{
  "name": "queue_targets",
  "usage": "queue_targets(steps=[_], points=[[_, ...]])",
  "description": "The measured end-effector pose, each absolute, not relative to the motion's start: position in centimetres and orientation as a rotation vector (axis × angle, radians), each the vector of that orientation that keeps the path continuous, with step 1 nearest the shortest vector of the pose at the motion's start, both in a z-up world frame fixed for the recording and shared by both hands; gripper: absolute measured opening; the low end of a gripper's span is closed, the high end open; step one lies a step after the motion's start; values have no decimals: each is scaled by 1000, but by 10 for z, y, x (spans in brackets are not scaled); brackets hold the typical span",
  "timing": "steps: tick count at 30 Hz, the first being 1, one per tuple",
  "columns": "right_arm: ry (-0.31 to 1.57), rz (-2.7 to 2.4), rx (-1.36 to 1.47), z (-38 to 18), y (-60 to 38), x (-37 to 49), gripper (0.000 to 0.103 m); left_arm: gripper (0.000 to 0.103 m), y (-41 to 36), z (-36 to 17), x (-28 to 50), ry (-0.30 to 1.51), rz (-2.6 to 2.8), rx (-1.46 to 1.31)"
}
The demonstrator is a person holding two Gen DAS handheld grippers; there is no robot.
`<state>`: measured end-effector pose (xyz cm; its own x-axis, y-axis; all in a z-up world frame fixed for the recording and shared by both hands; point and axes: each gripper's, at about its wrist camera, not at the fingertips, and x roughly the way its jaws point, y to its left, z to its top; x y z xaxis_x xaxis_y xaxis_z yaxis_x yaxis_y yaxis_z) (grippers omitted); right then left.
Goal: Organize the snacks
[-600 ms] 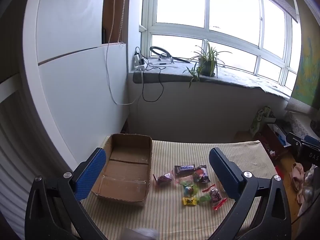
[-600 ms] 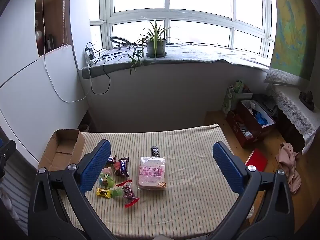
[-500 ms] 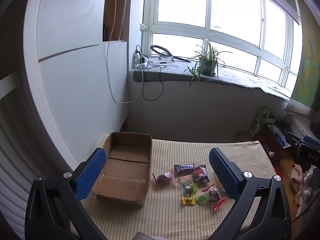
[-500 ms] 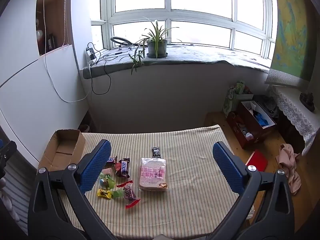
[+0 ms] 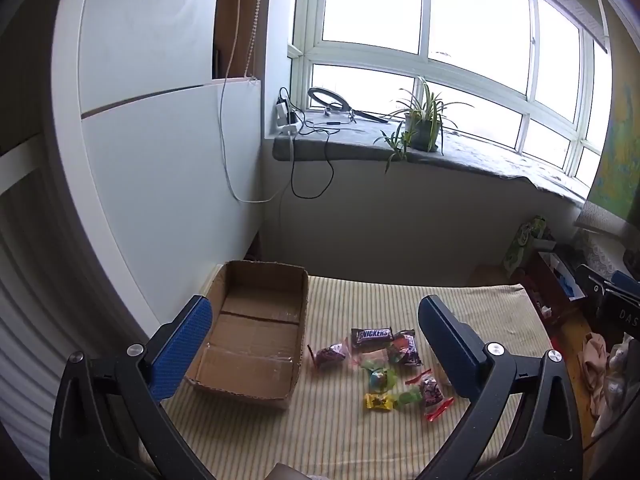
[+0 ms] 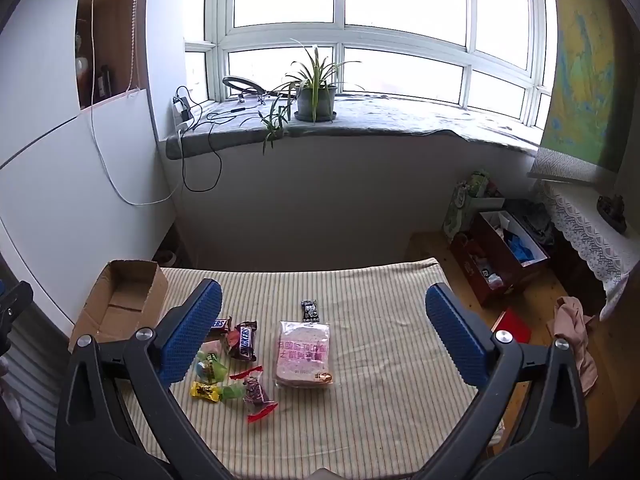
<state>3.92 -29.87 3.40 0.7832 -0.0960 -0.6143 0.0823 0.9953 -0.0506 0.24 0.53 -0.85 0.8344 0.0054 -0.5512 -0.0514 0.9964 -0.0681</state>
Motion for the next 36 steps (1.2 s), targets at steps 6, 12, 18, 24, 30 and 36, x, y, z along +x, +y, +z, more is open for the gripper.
queue_targets(steps=[6,12,18,24,30,36], points=[[653,-133,-39,34,-302,34,103,103,5,-9,2,582,32,-75],[662,-144,-44,32,-305,31,103,103,5,-9,2,584,29,-73],[671,-132,-35,28,-303,27,103,103,5,-8,2,585,27,-77],[675,-121,-36,28,-301,26,103,103,6,-6,-2,581,31,-80],[680,-113,-32,27,-300,26,103,103,5,-5,-4,578,34,-76],[682,-112,-29,27,-301,26,103,103,4,-6,-4,579,31,-74]])
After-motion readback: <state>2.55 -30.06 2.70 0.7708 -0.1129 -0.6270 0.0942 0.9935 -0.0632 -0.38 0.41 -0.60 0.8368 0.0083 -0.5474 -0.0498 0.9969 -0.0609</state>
